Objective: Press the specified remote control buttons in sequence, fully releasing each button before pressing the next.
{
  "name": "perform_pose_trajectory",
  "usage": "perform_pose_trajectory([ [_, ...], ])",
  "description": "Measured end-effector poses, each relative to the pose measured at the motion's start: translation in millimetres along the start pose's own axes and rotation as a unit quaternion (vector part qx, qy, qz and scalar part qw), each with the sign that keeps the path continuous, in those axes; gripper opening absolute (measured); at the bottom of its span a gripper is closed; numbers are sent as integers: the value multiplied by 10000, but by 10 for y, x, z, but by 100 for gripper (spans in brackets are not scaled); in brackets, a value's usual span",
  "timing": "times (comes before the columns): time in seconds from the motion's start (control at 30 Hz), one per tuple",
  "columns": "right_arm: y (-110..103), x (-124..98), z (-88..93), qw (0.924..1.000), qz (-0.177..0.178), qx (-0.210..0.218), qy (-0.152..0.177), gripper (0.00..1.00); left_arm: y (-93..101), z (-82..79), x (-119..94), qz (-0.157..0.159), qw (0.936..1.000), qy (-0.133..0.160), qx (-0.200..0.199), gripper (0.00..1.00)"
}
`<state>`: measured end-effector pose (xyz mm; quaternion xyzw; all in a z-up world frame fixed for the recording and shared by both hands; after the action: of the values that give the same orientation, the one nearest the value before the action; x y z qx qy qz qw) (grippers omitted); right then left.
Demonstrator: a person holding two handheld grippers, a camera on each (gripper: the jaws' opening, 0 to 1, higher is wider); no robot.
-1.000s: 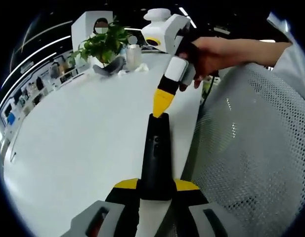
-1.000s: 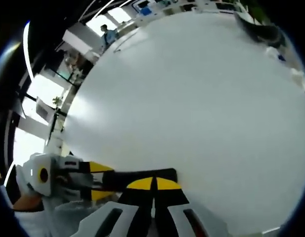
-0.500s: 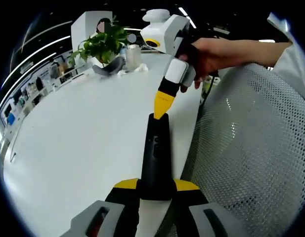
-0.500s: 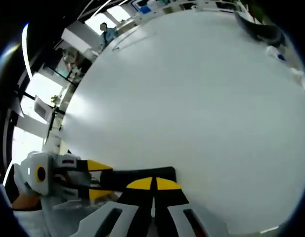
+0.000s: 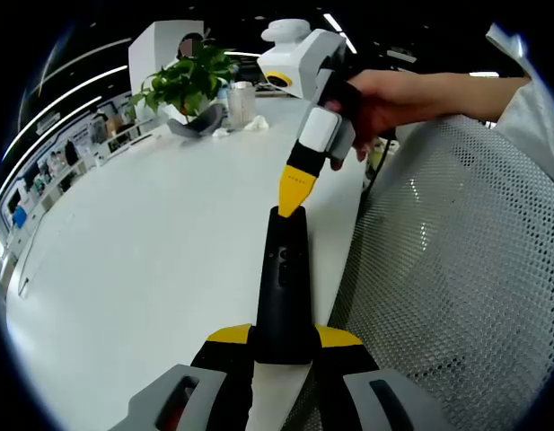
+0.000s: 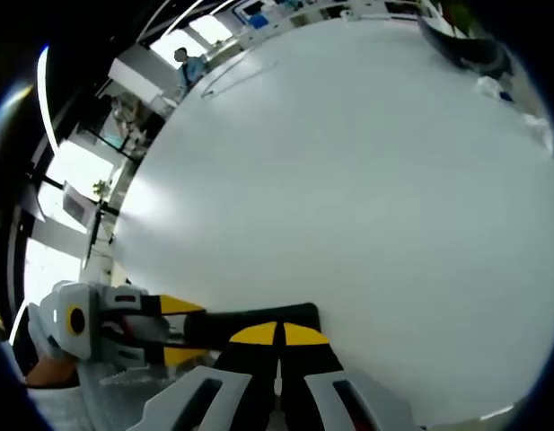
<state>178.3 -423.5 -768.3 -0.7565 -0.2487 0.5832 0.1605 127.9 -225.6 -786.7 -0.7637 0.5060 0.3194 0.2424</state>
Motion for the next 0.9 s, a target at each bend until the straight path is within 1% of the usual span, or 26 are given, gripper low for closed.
perform_pose_trajectory([
  [0.23,6,5,-2,10000,-27,40,-14,0,0,4,-1,-3,10000,7,-7,24],
  [0.4,-4,6,-3,10000,1,-56,-25,0,-1,6,-2,-2,10000,19,-6,24],
  [0.6,7,9,-8,10000,-19,20,-25,0,-3,6,-1,0,10000,25,-10,24],
  [0.77,-29,8,-5,9999,64,-128,-37,0,-2,7,-3,-1,10000,27,-9,24],
  [0.9,-27,6,-12,9998,88,-161,-47,0,-2,9,-4,0,10000,31,-8,24],
])
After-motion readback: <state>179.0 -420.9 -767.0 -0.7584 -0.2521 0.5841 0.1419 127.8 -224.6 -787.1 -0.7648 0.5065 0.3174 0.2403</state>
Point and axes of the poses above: the point that each gripper's makers call its tool centre point, and the gripper's own axes: x roughly forward along the fingers, y roughly to its right, z roughly out of its underside, the point moved 10 cm from there along -x, roughly backward along the fingers, and after that the axes turned 4 degrees about x, right-handed, at the moved point
